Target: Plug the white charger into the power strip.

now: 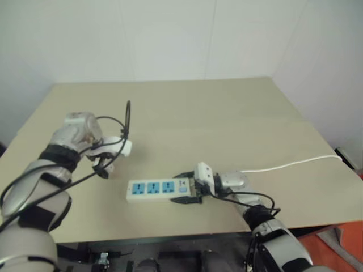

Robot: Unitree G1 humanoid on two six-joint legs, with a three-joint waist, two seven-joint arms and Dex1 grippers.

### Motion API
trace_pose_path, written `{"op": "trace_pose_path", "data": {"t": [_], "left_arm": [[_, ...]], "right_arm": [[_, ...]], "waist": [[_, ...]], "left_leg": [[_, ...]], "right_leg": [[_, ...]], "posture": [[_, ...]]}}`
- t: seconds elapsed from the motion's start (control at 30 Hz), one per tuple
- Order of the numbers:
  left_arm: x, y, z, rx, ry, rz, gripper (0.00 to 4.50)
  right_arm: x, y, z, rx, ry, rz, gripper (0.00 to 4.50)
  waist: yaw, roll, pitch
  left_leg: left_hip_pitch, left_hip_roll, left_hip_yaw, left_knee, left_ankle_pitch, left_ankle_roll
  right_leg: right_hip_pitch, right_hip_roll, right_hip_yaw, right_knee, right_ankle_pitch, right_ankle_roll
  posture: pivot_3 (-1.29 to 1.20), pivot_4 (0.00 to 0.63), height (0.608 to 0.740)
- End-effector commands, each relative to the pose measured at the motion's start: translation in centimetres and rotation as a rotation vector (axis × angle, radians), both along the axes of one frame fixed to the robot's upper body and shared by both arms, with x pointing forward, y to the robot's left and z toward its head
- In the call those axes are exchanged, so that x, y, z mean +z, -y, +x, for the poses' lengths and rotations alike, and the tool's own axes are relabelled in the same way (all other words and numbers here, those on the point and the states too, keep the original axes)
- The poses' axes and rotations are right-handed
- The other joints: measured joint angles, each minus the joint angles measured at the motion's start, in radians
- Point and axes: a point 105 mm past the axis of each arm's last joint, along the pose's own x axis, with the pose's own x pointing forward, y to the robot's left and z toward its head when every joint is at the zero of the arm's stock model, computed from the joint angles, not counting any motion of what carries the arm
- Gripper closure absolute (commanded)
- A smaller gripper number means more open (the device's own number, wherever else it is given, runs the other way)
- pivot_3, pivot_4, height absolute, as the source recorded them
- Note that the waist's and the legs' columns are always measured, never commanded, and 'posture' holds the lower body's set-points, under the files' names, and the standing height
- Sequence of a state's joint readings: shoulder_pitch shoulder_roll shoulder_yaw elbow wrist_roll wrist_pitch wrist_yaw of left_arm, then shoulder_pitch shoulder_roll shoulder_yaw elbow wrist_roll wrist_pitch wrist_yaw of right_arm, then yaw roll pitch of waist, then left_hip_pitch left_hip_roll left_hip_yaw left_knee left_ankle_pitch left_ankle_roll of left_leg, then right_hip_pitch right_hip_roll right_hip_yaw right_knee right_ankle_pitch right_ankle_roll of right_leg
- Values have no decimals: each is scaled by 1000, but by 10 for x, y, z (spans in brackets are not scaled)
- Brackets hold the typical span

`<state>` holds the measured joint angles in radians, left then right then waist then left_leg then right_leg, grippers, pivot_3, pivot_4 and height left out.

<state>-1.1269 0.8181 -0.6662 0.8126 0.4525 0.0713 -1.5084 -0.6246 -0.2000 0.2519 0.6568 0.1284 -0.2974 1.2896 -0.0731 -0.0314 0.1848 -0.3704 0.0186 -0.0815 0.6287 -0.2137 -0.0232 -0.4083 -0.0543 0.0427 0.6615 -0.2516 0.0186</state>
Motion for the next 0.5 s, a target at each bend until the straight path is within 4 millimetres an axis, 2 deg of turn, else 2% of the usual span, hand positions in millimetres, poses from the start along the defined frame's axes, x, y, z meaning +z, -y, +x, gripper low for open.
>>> {"op": "trace_pose_path", "data": {"t": [0.03, 0.4, 0.5], "left_arm": [[8, -3, 2, 26, 29, -21, 0], [4, 1, 0, -42, 34, -21, 0], [1, -1, 0, -57, 39, -9, 567]], "right_arm": [[3, -3, -3, 15, 12, 1, 1072], [2, -4, -3, 10, 10, 6, 1072], [2, -4, -3, 9, 9, 7, 1072]], "waist": [[0, 0, 0], [0, 0, 0], [0, 0, 0]], "left_leg": [[0, 0, 0, 0, 0, 0], [0, 0, 0, 0, 0, 0], [0, 0, 0, 0, 0, 0]], "right_leg": [[0, 0, 0, 0, 0, 0], [0, 0, 0, 0, 0, 0], [0, 0, 0, 1, 0, 0]], "posture": [[0, 150, 740], [0, 150, 740], [0, 150, 740]]}}
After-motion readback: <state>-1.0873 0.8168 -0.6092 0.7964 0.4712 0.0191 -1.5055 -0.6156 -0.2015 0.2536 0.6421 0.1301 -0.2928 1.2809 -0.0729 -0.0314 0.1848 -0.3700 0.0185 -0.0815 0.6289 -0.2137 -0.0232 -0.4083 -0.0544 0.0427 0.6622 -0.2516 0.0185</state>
